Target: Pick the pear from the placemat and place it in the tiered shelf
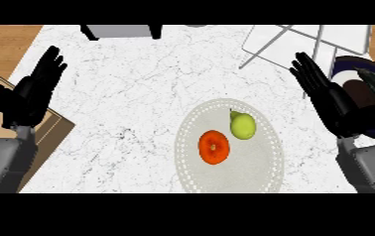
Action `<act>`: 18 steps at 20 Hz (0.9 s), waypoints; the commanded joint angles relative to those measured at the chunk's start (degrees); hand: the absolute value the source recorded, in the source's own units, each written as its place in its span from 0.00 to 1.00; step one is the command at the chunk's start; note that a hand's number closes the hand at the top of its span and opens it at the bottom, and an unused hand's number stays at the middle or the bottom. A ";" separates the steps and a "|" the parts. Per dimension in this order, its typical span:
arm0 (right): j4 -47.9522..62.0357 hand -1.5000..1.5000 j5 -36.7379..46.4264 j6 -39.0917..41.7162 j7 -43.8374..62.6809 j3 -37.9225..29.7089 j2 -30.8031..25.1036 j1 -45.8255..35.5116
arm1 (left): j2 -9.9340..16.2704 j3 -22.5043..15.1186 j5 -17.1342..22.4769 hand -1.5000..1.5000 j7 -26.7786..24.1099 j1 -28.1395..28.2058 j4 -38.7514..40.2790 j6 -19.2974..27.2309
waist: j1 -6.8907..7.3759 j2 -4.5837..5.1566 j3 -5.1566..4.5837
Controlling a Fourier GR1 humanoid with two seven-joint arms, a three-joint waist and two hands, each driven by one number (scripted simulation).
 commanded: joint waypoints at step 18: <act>13.83 0.00 52.18 -32.51 51.04 30.68 15.79 -18.47 | 0.02 -0.41 -0.68 0.50 2.24 11.78 0.60 -0.77 | 1.70 0.84 -2.07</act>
